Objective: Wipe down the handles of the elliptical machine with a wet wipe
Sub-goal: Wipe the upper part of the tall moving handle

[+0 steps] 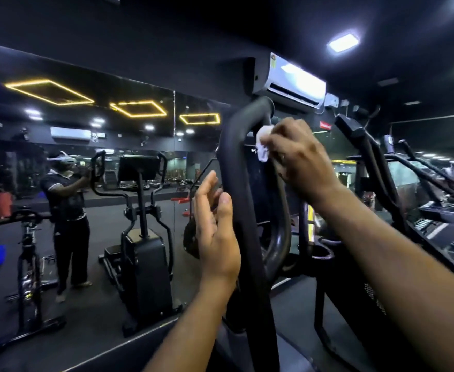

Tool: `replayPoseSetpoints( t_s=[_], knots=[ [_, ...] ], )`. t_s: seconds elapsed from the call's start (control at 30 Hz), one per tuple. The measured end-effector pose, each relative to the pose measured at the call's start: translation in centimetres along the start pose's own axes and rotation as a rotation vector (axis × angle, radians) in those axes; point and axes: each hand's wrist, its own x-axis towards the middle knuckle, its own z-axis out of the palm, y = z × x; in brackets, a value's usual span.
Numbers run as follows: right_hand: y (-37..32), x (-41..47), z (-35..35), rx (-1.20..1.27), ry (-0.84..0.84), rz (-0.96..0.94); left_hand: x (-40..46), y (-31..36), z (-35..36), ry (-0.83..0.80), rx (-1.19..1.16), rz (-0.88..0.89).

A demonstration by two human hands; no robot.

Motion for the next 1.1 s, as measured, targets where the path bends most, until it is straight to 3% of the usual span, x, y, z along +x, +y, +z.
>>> replayPoseSetpoints(
  t_s=[0.07, 0.2, 0.4, 0.53, 0.67, 0.8, 0.97, 1.03, 1.1],
  knots=[
    [1.9, 1.2, 1.1, -0.163, -0.187, -0.131, 1.6, -0.3, 0.3, -0.029, -0.114, -0.095],
    [2.2, 1.6, 1.1, -0.314, -0.33, -0.245, 2.8, -1.9, 0.7, -0.176, -0.285, -0.22],
    [-0.3, -2.6, -1.0, -0.302, -0.611, -0.415, 2.2, -2.5, 0.5, -0.211, -0.292, -0.244],
    [-3.5, -7.7, -1.9, -0.233, -0.782, -0.356, 1.7, -2.1, 0.3, -0.228, -0.304, -0.252],
    [-6.5, -9.2, -2.0, -0.124, -0.803, -0.114, 1.3, -1.7, 0.2, -0.232, -0.316, -0.27],
    [-9.2, -8.7, -2.5, 0.081, -0.839, 0.388, 1.0, -1.6, -0.1, -0.23, -0.311, -0.284],
    [-9.2, -8.8, -3.3, 0.389, -0.763, 0.836, 0.7, -1.5, -0.2, -0.237, -0.275, -0.291],
    [-8.8, -8.1, -3.7, 0.666, -0.642, 1.047, 0.6, -1.5, -0.2, -0.231, -0.279, -0.294],
    [-7.9, -6.0, -3.6, 0.905, -0.393, 1.212, 0.7, -1.3, 0.0, -0.228, -0.279, -0.298]
  ],
)
